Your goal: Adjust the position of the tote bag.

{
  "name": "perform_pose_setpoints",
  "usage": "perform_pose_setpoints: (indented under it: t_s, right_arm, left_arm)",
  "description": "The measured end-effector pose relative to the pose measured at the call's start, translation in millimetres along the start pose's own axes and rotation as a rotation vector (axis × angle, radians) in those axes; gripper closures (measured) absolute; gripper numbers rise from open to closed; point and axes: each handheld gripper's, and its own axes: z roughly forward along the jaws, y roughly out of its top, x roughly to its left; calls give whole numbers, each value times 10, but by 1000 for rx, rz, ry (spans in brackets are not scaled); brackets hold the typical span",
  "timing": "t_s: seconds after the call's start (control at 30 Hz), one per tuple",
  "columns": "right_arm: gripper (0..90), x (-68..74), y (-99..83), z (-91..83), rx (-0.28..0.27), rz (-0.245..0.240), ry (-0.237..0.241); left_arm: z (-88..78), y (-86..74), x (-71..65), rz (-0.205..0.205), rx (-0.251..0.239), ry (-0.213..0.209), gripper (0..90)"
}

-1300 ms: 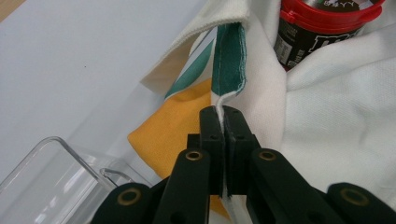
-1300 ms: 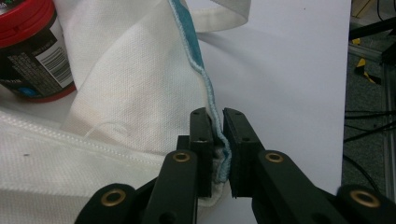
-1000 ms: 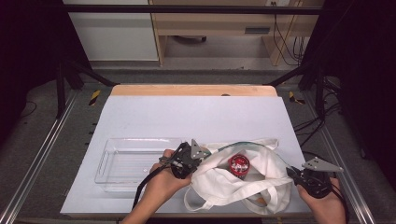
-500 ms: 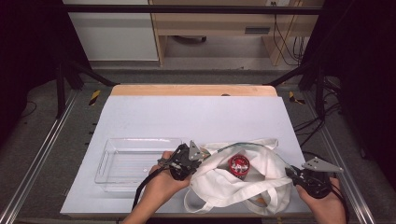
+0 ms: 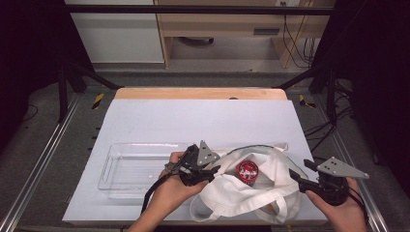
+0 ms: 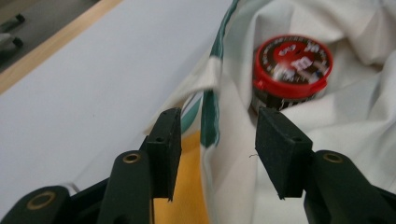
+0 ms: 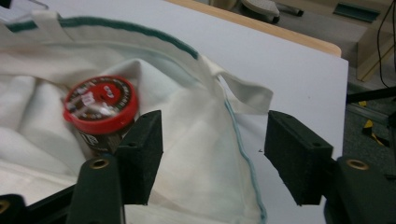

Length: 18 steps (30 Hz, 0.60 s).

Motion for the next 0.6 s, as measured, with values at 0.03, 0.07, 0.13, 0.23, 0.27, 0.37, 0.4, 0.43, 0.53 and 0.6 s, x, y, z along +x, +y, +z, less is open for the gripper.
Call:
perform_pose_setpoints:
  t_s: [0.03, 0.07, 0.13, 0.23, 0.27, 0.37, 0.4, 0.43, 0.53, 0.6]
  right_arm:
    - [362, 26, 36, -6, -5, -12, 4]
    - [359, 57, 61, -8, -9, -12, 10]
    - [346, 152, 135, 4, -11, -35, 28]
    - [360, 283, 217, 52, -6, -66, 70]
    - [379, 325, 237, 84, 5, -78, 83]
    - [443, 447, 268, 218, 61, -124, 118]
    - [457, 469, 266, 256, 74, -131, 127]
    - [454, 498, 257, 323, 100, -139, 142]
    - [434, 533, 215, 465, 150, -149, 168]
    - [443, 563, 175, 538, 173, -156, 193]
  left_arm:
    - [5, 26, 8, 2, -1, 0, 504]
    - [24, 68, 23, 4, 2, 0, 499]
    - [66, 130, 43, 9, 6, -2, 495]
    - [168, 217, 57, 19, 22, -29, 494]
    - [202, 245, 55, 22, 28, -30, 495]
    - [302, 306, 36, 41, 46, -39, 509]
    - [347, 323, 29, 47, 58, -44, 525]
    - [377, 335, 28, 50, 64, -45, 549]
    - [443, 354, 33, 43, 79, -56, 590]
    - [485, 355, 28, 45, 92, -66, 652]
